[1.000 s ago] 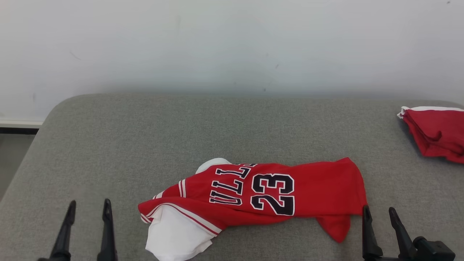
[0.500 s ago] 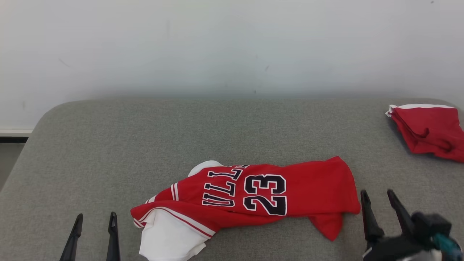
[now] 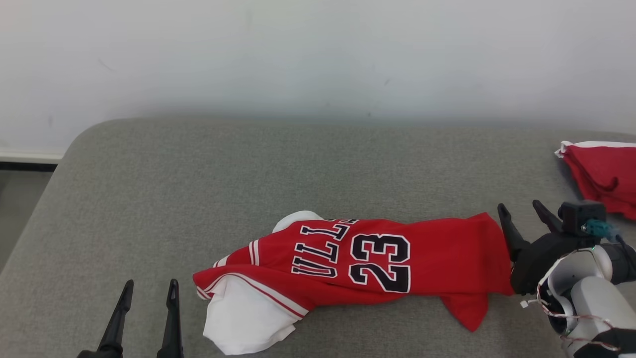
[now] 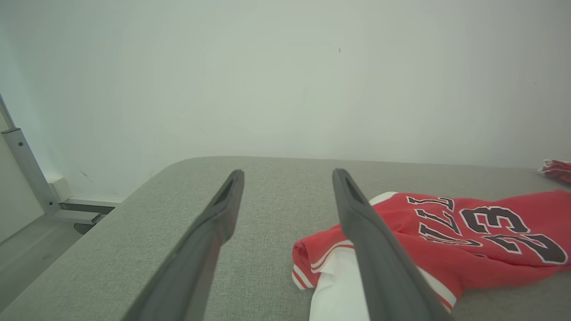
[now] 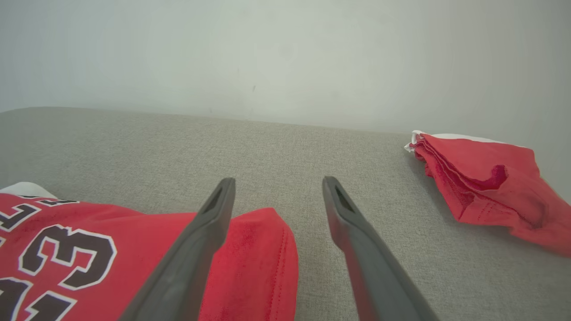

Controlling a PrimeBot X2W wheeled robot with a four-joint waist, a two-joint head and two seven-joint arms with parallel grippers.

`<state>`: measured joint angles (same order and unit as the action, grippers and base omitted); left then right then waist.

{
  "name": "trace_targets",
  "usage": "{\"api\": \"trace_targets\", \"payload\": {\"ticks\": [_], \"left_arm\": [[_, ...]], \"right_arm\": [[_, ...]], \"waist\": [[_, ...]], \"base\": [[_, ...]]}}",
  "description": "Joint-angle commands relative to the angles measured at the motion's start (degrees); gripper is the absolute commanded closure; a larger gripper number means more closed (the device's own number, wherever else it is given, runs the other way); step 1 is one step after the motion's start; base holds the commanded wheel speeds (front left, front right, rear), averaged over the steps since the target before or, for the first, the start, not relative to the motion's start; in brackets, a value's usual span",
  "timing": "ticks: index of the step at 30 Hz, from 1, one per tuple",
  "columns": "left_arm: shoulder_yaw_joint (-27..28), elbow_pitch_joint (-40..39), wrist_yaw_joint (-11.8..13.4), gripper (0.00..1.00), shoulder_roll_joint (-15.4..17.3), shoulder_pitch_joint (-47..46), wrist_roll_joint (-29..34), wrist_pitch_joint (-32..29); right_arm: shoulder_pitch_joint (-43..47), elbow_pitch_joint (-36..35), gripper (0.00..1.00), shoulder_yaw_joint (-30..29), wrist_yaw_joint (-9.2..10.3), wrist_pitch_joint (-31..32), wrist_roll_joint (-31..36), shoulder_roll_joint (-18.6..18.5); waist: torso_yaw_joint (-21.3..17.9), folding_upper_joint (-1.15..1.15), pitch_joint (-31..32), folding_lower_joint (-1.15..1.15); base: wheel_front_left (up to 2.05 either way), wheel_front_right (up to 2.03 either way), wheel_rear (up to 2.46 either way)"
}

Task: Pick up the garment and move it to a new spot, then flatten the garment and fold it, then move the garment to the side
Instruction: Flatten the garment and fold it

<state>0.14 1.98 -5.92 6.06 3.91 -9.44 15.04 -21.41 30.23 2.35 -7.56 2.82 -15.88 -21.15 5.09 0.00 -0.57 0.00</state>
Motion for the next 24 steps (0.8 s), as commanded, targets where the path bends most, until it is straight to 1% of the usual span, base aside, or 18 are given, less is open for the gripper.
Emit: {"api": "trace_targets", "payload": {"ticks": [1,4,5,6,9,10,14,16,24], "left_arm": [[-0.1,0.3,-0.1,0.00,-0.3,-1.0,0.4,0.2],[-0.3,0.8,-0.6,0.00,-0.5,-1.8,0.6,0.2],[-0.3,0.8,-0.6,0.00,-0.5,-1.8,0.6,0.2],[-0.6,1.0,-0.7,0.00,-0.7,-2.3,0.7,0.2],[-0.8,1.4,-1.0,0.00,-0.9,-3.0,0.8,0.2],[-0.8,1.4,-1.0,0.00,-0.9,-3.0,0.8,0.2],[-0.8,1.7,-1.1,0.00,-1.1,-3.4,0.9,0.2],[-0.6,1.6,-1.1,0.00,-1.2,-3.2,1.0,0.2],[0.7,2.4,-1.3,0.00,-1.7,-2.5,0.9,0.2]], "right_arm": [[-1.6,2.0,0.00,0.7,0.13,0.4,-0.7,-0.7],[-4.1,6.8,0.00,1.7,0.13,1.4,-1.3,-1.4],[-4.1,6.8,0.00,1.7,0.13,1.4,-1.3,-1.4],[-5.5,9.8,0.00,2.2,0.13,2.1,-1.9,-1.9],[-6.6,14.4,0.00,2.0,0.13,3.3,-3.0,-1.9],[-6.6,14.4,0.00,2.0,0.13,3.3,-3.0,-1.9],[-7.4,18.7,0.00,2.2,0.13,4.4,-4.9,-1.1],[-7.8,18.7,1.00,2.7,0.13,2.9,-6.6,-0.4],[-9.2,17.4,1.00,6.7,0.13,-3.6,-9.4,-1.5]], "waist": [[1.7,0.00,-1.7,0.00],[2.8,0.00,-2.7,0.00],[2.8,0.00,-2.7,0.00],[3.5,0.00,-3.5,0.00],[4.4,0.00,-4.4,0.00],[4.4,0.00,-4.4,0.00],[5.0,0.00,-4.8,0.00],[4.7,0.00,-4.7,0.00],[2.2,0.00,-3.1,0.00]], "base": [[0.00,0.00,0.00],[0.00,0.00,0.00],[0.00,0.00,0.00],[0.00,0.00,0.00],[0.00,0.00,0.00],[0.00,0.00,0.00],[0.00,0.00,0.00],[0.00,0.00,0.00],[0.00,0.00,0.00]]}}
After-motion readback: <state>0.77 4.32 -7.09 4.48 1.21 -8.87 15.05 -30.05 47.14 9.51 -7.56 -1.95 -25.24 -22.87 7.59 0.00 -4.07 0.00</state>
